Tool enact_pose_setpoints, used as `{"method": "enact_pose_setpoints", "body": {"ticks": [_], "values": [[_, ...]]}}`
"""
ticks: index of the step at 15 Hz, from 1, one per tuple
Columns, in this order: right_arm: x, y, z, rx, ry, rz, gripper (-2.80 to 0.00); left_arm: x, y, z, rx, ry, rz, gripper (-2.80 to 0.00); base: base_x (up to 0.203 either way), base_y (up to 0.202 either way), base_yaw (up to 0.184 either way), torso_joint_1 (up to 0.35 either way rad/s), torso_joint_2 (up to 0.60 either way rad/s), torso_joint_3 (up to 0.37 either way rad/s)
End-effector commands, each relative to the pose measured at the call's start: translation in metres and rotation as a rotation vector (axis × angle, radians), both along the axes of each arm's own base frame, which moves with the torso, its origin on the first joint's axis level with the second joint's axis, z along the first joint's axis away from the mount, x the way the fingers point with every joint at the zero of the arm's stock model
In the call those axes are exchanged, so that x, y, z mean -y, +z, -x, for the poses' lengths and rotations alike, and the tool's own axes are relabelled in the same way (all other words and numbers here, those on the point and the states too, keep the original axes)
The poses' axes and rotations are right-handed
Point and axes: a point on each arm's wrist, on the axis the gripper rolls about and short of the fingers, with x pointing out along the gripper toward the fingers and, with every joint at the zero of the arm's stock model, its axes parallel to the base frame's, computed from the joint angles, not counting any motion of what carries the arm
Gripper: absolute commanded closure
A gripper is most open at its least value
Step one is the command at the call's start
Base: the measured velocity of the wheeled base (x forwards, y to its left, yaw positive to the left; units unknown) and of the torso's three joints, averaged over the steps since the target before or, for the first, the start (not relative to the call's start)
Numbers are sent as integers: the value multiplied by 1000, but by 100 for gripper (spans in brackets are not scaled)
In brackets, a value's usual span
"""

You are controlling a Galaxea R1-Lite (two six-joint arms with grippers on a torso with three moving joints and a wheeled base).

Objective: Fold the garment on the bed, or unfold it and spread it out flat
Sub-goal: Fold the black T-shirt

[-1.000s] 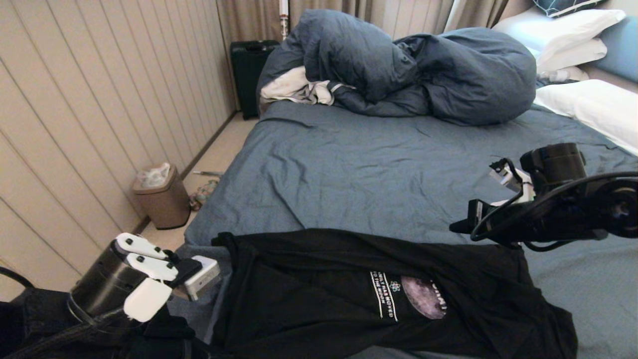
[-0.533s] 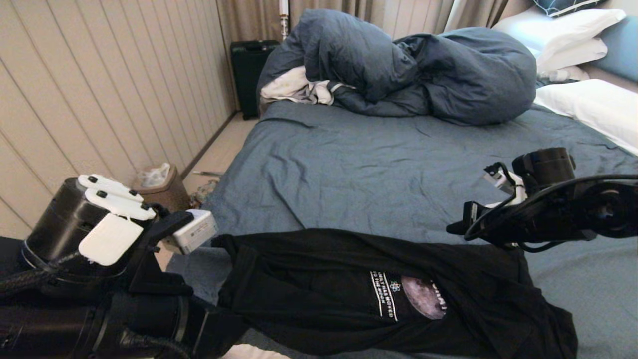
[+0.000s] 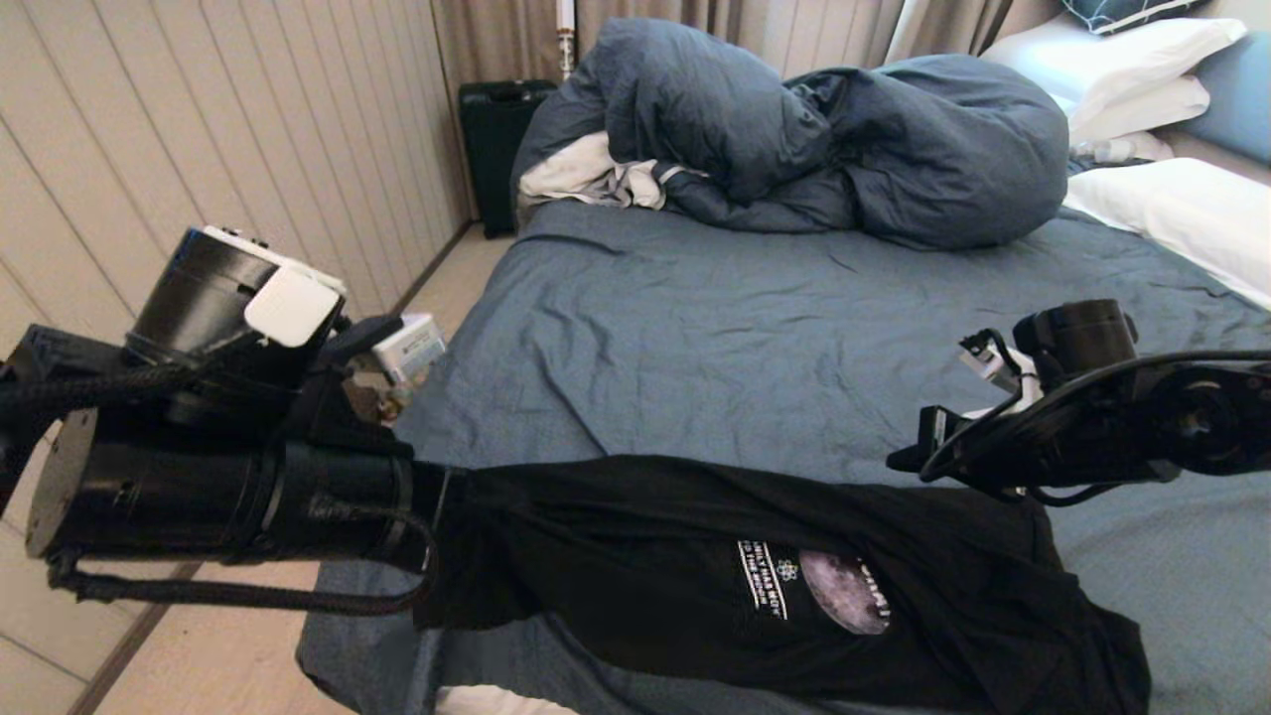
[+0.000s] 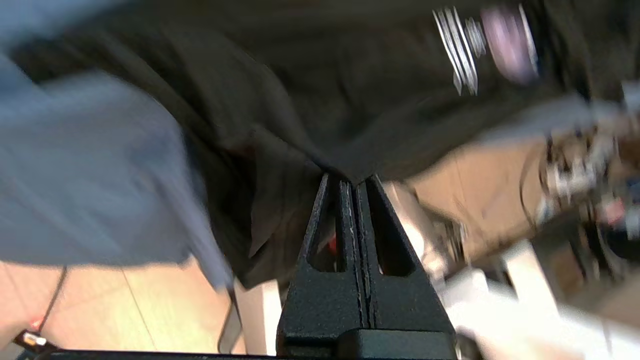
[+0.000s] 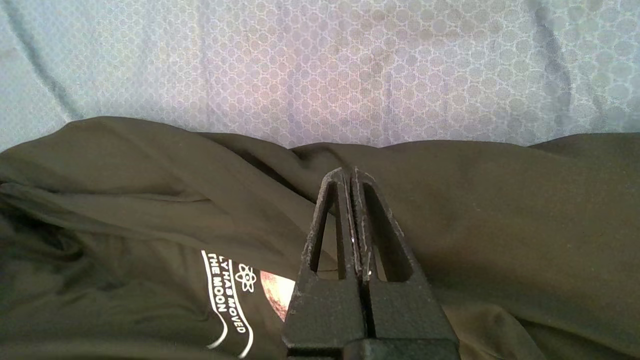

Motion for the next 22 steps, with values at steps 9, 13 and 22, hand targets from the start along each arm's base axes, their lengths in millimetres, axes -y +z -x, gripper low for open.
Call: {"method": "enact_pose_setpoints", "body": {"ticks": [9,13,22], "values": [[0,-3,-2,-12,1,-2,0,11,-5,-93,-15,91,-74,0,0,0,0,0,0,0],[-1,-6,-2,-20,2,-2,0,9,-7,-128,-5,106,-106,0,0,0,0,0,0,0],[-1,-10,-4,-32,2,-2,0,11,-38,-147,-130,74,-163,0,0,0,0,0,0,0]]}}
